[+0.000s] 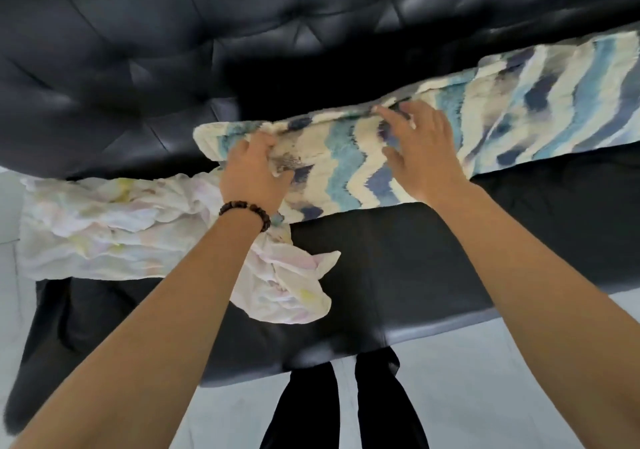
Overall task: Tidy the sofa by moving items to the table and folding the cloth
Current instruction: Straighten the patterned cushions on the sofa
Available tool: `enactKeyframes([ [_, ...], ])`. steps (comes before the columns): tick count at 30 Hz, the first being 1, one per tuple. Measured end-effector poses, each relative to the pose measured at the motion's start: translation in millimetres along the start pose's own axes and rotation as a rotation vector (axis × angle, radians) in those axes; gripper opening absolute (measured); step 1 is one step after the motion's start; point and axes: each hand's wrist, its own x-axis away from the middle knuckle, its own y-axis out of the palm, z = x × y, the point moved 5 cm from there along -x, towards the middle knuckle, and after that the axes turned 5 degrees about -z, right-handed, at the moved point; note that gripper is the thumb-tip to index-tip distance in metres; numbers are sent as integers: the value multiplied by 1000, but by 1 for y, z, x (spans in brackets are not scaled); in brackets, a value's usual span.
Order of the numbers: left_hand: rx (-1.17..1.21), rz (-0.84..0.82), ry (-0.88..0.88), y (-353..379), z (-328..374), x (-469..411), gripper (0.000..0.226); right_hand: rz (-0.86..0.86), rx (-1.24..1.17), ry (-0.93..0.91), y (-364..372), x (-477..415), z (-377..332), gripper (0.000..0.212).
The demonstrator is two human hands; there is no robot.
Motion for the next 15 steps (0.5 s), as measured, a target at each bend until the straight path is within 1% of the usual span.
enactKeyframes([
  [2,20,-130,-89,34,-33,-13,51,-145,-139,84,46,-14,11,65],
  [3,65,-182,-141,48,-46,-14,56,-198,-232,158,66,-15,19,69],
  [4,130,-208,-199,60,-58,-14,60,-211,-346,231,83,-12,26,72],
  [7,307,-151,-385,81,-88,-6,77,-90,-635,471,113,5,44,81],
  [9,428,-77,-466,90,-100,-5,92,-66,-882,716,140,14,61,95],
  [10,491,-41,-484,92,-104,-8,100,-74,-1047,861,156,18,68,103],
  [11,544,-7,-489,93,-106,-15,109,-100,-1212,994,170,21,70,107],
  [12,594,15,-484,95,-108,-26,117,-126,-1357,1079,181,21,71,105],
  [13,645,21,-486,97,-109,-37,125,-143,-1466,1110,189,19,70,94],
  [15,763,11,-522,101,-111,-57,136,-129,-1612,1089,203,12,68,55],
])
